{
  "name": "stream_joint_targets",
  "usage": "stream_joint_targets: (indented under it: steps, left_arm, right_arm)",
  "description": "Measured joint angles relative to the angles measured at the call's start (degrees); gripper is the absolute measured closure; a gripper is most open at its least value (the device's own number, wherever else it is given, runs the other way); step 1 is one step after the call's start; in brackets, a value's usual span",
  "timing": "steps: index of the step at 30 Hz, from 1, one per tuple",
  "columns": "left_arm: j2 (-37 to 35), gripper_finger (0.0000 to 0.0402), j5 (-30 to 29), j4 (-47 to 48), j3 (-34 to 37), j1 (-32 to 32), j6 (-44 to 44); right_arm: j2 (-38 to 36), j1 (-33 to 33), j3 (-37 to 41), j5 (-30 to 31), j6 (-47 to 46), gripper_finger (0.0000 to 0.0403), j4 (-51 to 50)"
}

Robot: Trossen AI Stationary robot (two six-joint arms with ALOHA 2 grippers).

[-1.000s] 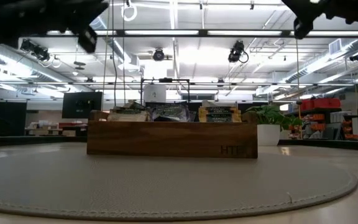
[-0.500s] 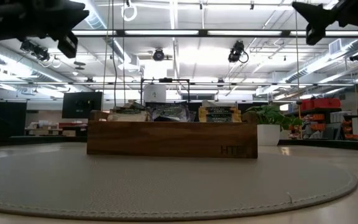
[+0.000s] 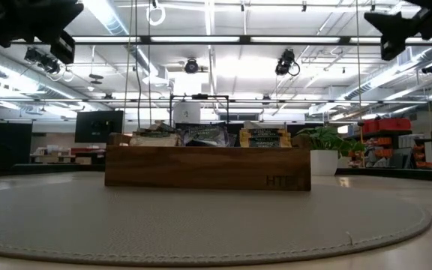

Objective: Pick & Place Tea
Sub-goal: Return to Home Position

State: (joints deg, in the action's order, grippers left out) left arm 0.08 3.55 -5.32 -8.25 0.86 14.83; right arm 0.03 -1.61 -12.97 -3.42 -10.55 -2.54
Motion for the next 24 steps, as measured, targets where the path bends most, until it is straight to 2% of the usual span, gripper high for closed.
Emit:
stream_joint_targets:
  steps: [4,10,11,17,24]
  left_arm:
    - [0.4,0.0342,-0.2,0.6,0.0,0.0,-0.1]
    - [0.5,0.0342,-1.8,1.6,0.0,0.0,-0.5]
    - [0.5,0.0342,-1.9,1.8,0.0,0.0,-0.5]
    - [0.5,0.0342,-1.9,2.1,0.0,0.0,-1.4]
    - [0.5,0.0342,-2.1,3.8,0.7,0.0,-8.5]
  right_arm:
    - [0.0,0.0,1.2,-0.1,-1.6,0.0172,-3.3]
    - [0.0,0.0,11.1,-0.1,-1.2,0.0172,11.6]
    - [-0.1,0.0,12.2,0.0,-2.2,0.0172,11.8]
    - [0.4,0.0,12.1,1.4,-2.3,0.0172,6.4]
    - [0.5,0.0,12.1,2.8,-2.2,0.0172,2.9]
